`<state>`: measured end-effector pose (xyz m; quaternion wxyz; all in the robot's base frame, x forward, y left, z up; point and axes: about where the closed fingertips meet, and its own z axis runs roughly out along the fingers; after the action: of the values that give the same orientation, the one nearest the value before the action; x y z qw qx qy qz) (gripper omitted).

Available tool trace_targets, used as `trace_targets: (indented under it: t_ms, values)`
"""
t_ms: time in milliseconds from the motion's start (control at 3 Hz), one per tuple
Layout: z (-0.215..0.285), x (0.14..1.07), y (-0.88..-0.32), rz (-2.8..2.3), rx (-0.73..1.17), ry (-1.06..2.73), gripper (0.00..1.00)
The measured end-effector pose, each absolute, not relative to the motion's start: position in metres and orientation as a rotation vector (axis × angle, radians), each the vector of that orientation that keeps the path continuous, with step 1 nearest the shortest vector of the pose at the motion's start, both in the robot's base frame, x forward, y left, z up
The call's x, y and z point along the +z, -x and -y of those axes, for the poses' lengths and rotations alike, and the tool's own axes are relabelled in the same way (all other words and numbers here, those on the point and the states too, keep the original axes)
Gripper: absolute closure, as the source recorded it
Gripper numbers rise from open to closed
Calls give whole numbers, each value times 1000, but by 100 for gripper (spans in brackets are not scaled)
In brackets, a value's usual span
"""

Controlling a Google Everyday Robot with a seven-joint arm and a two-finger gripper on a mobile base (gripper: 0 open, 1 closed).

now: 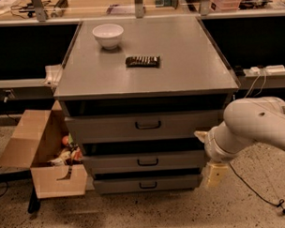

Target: Open middle drawer

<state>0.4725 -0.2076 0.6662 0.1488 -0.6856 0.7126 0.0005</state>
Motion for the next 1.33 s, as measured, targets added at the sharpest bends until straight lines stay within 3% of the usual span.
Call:
trace_targets:
  t_ms: [333, 1333]
  values:
    - [211, 607, -485, -2036, 114, 2014, 0]
    - [215, 567, -503, -2030, 80, 2066, 0]
